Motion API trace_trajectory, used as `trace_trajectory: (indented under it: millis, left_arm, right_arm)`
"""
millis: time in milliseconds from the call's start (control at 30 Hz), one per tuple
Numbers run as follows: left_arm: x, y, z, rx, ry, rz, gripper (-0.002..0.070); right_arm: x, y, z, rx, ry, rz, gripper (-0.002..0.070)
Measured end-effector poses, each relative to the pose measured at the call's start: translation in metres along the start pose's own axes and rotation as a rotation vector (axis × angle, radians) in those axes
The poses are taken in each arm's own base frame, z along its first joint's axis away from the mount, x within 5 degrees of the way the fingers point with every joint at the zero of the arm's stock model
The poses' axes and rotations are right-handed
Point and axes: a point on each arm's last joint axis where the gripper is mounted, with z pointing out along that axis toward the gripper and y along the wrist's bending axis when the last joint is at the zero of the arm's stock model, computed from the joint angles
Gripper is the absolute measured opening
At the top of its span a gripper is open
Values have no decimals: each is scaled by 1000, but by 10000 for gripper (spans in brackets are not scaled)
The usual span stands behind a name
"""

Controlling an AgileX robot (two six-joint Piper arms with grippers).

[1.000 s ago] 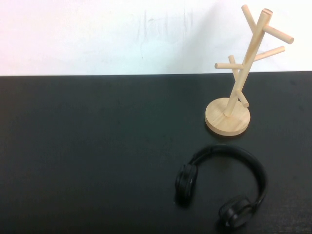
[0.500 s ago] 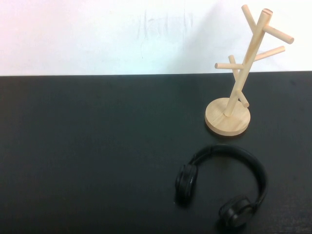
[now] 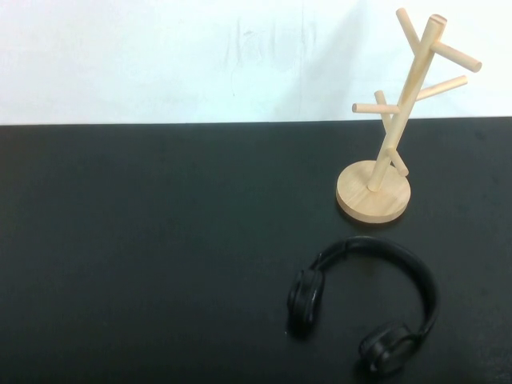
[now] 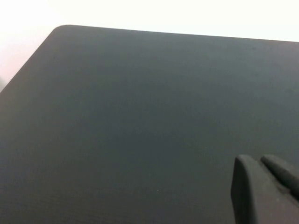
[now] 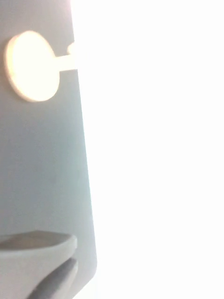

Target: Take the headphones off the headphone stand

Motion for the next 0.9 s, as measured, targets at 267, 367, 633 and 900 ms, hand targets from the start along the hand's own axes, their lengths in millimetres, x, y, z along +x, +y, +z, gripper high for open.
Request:
trace_trajectory:
  millis: [267, 367, 633, 900]
  left_arm:
    - [0, 0, 0, 0, 0, 0, -4]
    - [0, 0, 0, 0, 0, 0, -4]
    - [0, 0, 0, 0, 0, 0, -4]
    - [0, 0, 0, 0, 0, 0, -4]
  right_arm:
    - [22, -3, -2, 17, 242, -100, -8]
    - [25, -4, -3, 25, 283, -107, -8]
    - [25, -4, -3, 25, 283, -107, -8]
    - [25, -5, -3, 25, 283, -109, -8]
